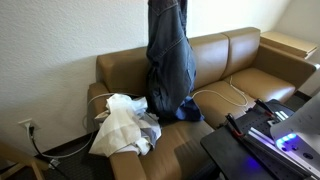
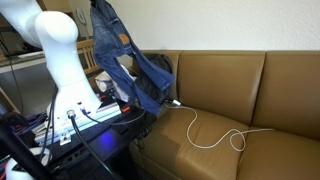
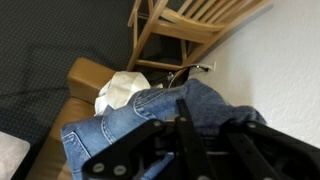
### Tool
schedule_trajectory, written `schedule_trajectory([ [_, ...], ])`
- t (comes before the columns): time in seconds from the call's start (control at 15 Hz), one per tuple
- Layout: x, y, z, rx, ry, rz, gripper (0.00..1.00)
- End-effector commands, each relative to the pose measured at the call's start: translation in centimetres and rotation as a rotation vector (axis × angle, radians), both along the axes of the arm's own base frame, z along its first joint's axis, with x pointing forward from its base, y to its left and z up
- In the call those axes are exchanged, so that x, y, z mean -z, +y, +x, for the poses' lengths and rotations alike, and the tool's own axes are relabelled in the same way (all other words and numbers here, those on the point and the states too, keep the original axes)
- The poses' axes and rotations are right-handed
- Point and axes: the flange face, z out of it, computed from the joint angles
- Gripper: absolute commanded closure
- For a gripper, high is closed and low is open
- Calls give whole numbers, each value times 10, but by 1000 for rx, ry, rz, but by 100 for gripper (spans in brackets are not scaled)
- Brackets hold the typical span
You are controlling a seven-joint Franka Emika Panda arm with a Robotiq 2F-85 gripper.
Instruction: Put the blue jeans on the left armrest
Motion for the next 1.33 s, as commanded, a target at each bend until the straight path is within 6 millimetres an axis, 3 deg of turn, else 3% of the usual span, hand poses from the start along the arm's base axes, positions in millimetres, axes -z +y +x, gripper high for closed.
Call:
schedule_trajectory([
  [0.0,-51,78,-8,-130,-108,95,96],
  [0.07,-59,89,-10,-163,-141,112,96],
  [0.13,-61,84,-11,-191,-182,120,96],
  [0.2,-44,80,-24,-147,-115,57,85],
  [0.33,-50,87,-21,-183,-142,76,85],
  [0.4,-49,86,-19,-186,-146,79,96],
  [0.53,-28,91,-15,-198,-107,65,96],
  [0.8,7,145,24,-172,-281,132,96],
  [1.0,53,191,43,-189,-465,71,96],
  [1.27,76,205,68,-203,-677,-33,96],
])
